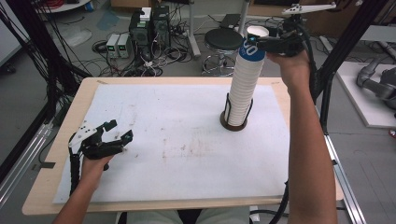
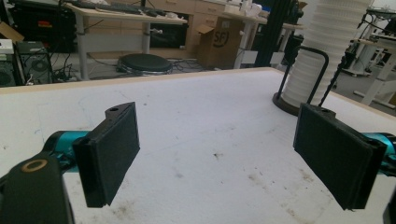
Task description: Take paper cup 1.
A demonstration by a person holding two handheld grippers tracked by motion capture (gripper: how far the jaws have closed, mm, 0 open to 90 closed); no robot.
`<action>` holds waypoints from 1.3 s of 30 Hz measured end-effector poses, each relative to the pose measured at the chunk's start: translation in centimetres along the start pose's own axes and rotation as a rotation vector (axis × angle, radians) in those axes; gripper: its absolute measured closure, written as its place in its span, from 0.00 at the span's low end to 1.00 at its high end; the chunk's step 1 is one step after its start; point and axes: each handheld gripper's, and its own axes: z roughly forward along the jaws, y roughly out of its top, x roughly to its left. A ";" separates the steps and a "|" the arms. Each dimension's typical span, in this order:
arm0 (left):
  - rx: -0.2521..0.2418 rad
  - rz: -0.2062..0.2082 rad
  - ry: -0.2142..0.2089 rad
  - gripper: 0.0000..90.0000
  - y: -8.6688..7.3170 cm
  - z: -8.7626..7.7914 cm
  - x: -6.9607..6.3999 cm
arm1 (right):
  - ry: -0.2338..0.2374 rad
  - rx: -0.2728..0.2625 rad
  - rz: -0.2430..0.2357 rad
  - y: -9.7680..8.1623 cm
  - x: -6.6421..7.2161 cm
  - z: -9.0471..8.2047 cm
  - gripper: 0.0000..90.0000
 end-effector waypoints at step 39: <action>-0.007 -0.005 -0.017 0.16 0.0 0.0 -0.1 | -0.025 -0.189 -0.033 3.6 1.4 -7.4 0.35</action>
